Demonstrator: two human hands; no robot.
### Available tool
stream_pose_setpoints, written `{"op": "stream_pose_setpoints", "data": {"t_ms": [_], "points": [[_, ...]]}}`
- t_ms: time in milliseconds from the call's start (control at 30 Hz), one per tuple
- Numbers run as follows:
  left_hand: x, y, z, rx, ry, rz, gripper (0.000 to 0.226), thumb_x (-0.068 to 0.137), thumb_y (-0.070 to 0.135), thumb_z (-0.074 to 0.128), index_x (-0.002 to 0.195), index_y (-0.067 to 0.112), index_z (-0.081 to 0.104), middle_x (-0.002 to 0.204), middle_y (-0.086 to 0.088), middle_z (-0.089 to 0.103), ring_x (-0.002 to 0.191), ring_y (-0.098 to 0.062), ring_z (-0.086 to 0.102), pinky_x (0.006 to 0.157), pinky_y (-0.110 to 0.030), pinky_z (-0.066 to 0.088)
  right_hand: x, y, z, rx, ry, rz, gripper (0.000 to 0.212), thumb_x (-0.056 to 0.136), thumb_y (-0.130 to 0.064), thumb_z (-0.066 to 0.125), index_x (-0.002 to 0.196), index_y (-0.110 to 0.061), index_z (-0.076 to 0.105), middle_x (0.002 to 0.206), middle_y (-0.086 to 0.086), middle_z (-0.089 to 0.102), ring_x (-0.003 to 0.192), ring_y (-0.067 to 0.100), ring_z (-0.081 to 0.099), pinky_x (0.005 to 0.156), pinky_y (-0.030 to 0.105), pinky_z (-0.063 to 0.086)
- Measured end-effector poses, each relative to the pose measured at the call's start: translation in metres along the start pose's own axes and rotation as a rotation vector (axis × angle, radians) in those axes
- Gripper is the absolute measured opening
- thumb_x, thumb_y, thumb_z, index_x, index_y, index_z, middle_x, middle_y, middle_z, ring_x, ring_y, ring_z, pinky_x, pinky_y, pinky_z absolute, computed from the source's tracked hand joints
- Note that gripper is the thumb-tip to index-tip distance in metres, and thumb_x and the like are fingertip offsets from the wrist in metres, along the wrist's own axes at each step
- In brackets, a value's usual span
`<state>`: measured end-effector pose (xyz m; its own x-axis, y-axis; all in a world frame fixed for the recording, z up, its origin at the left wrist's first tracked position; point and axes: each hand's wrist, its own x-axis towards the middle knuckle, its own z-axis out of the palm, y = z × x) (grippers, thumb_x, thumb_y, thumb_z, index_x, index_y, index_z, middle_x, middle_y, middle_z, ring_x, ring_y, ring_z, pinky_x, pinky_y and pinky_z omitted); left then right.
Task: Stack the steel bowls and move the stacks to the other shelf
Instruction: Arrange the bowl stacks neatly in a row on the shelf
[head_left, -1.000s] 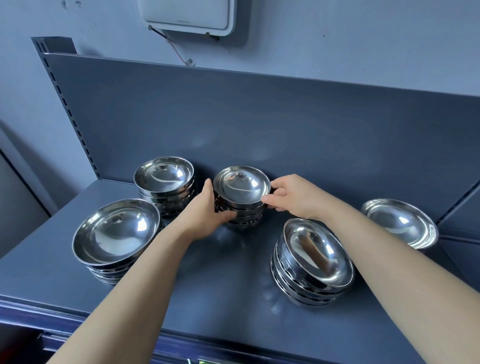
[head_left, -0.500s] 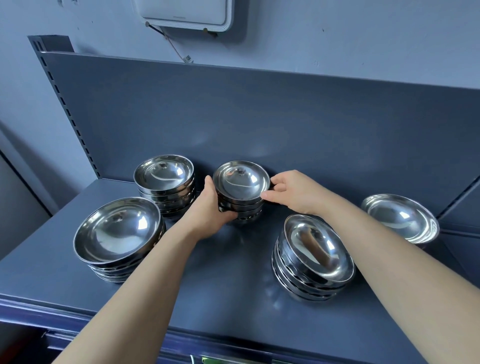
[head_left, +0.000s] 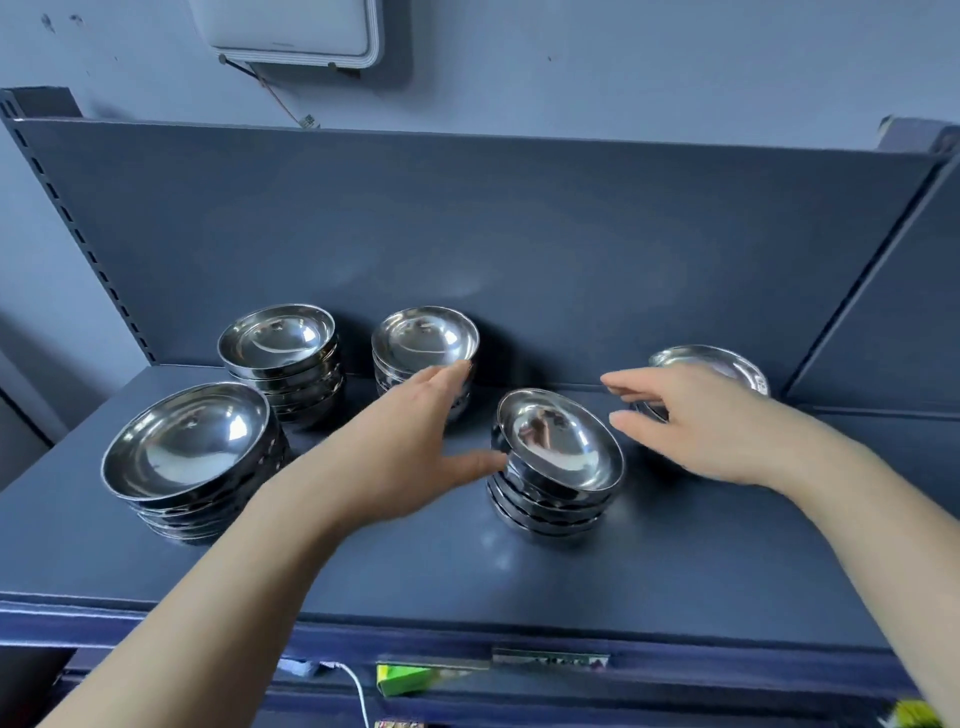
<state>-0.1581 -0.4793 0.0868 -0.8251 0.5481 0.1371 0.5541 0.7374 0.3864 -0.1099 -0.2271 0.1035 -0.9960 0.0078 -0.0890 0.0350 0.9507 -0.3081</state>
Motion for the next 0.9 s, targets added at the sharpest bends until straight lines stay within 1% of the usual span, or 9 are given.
{"op": "stream_pose_setpoints", "data": {"t_ms": [100, 167, 233, 300, 400, 500, 700, 800, 900], "points": [[-0.006, 0.016, 0.015, -0.115, -0.047, -0.031, 0.094, 0.077, 0.063, 0.059, 0.151, 0.019, 0.021, 0.155, 0.007, 0.028, 0.141, -0.007, 0.027, 0.111, -0.020, 0.023, -0.019, 0.008, 0.013, 0.096, -0.021, -0.024, 0.047, 0.094, -0.046, 0.055, 0.134, -0.021, 0.053, 0.128, -0.007, 0.063, 0.120, 0.010, 0.059, 0.102, 0.040, 0.047], [-0.006, 0.023, 0.025, -0.161, -0.007, -0.031, 0.076, 0.082, 0.058, 0.057, 0.142, 0.017, 0.037, 0.142, 0.007, 0.045, 0.129, -0.010, 0.042, 0.097, -0.017, 0.033, -0.024, 0.007, 0.022, 0.174, -0.015, -0.062, 0.045, 0.089, -0.044, 0.064, 0.126, -0.021, 0.058, 0.106, -0.026, 0.064, 0.103, -0.021, 0.054, 0.101, 0.034, 0.048], [-0.006, 0.029, 0.032, -0.191, 0.047, -0.028, 0.064, 0.085, 0.053, 0.059, 0.135, 0.017, 0.043, 0.131, 0.007, 0.052, 0.122, -0.012, 0.049, 0.092, -0.018, 0.036, -0.025, 0.009, 0.030, 0.221, 0.031, -0.094, 0.039, 0.084, -0.043, 0.071, 0.119, -0.029, 0.062, 0.091, -0.039, 0.055, 0.088, -0.034, 0.046, 0.100, 0.028, 0.048], [-0.006, 0.030, 0.037, -0.203, 0.080, -0.030, 0.067, 0.083, 0.049, 0.063, 0.138, 0.017, 0.042, 0.132, 0.006, 0.051, 0.122, -0.012, 0.048, 0.096, -0.019, 0.036, -0.026, 0.012, 0.034, 0.242, 0.057, -0.124, 0.035, 0.082, -0.044, 0.072, 0.115, -0.033, 0.064, 0.095, -0.035, 0.061, 0.095, -0.027, 0.052, 0.100, 0.030, 0.049], [-0.008, 0.031, 0.042, -0.245, 0.125, -0.044, 0.069, 0.080, 0.046, 0.069, 0.137, 0.018, 0.043, 0.129, 0.006, 0.052, 0.119, -0.011, 0.049, 0.091, -0.020, 0.038, -0.028, 0.016, 0.038, 0.204, 0.073, -0.177, 0.036, 0.081, -0.048, 0.071, 0.115, -0.039, 0.066, 0.112, -0.018, 0.069, 0.107, 0.004, 0.062, 0.098, 0.033, 0.049], [-0.008, 0.031, 0.046, -0.292, 0.128, -0.059, 0.075, 0.078, 0.046, 0.070, 0.142, 0.023, 0.040, 0.131, 0.011, 0.050, 0.119, -0.007, 0.050, 0.096, -0.021, 0.040, -0.027, 0.020, 0.041, 0.153, 0.118, -0.221, 0.022, 0.088, -0.033, 0.070, 0.109, -0.032, 0.074, 0.119, -0.016, 0.065, 0.102, 0.017, 0.062, 0.089, 0.030, 0.048], [-0.006, 0.025, 0.056, -0.468, 0.190, -0.094, 0.036, 0.062, 0.045, 0.080, 0.093, 0.029, 0.069, 0.126, 0.015, 0.056, 0.107, 0.002, 0.060, 0.099, -0.020, 0.045, -0.022, 0.026, 0.039, 0.085, 0.145, -0.297, 0.014, 0.091, -0.025, 0.067, 0.098, -0.022, 0.078, 0.114, -0.013, 0.066, 0.104, 0.010, 0.057, 0.088, 0.015, 0.040], [-0.005, 0.024, 0.058, -0.481, 0.227, -0.091, 0.036, 0.061, 0.054, 0.075, 0.089, 0.032, 0.067, 0.125, 0.017, 0.058, 0.110, 0.002, 0.058, 0.101, -0.022, 0.044, -0.020, 0.030, 0.031, 0.147, 0.228, -0.320, 0.011, 0.089, -0.024, 0.070, 0.096, -0.022, 0.078, 0.113, -0.014, 0.064, 0.103, 0.003, 0.053, 0.079, -0.001, 0.031], [-0.006, 0.022, 0.067, -0.400, 0.194, -0.119, 0.030, 0.071, 0.048, 0.075, 0.093, 0.031, 0.064, 0.124, 0.023, 0.055, 0.108, 0.006, 0.051, 0.095, -0.015, 0.039, -0.015, 0.035, 0.034, 0.130, 0.212, -0.334, 0.012, 0.088, -0.025, 0.070, 0.098, -0.023, 0.078, 0.117, -0.013, 0.063, 0.106, 0.004, 0.054, 0.079, -0.002, 0.030]]}}
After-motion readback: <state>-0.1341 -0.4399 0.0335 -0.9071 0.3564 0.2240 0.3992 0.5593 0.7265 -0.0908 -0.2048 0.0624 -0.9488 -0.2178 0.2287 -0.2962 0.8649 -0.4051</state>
